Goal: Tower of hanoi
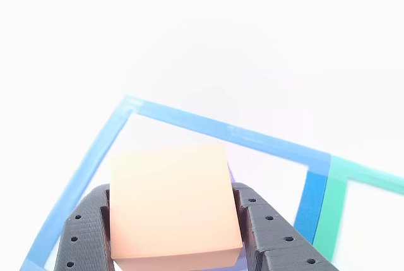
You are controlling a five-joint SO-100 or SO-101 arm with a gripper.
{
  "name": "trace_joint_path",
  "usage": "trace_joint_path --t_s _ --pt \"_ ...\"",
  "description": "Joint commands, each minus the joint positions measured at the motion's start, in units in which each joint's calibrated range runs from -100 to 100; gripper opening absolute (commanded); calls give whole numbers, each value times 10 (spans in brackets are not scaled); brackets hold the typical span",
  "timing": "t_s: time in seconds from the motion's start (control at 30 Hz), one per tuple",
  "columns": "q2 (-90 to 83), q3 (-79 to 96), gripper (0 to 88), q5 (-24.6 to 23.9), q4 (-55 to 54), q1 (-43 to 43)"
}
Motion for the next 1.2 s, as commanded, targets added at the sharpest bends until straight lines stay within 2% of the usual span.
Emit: trace_joint_path --t_s 0.0,0.4,0.77,1.17 --pt "-2 -14 98 6 -13 -6" --pt "27 -45 102 6 -13 -1" --pt "31 -38 232 6 -17 12" --pt "-14 -38 280 6 -14 13"
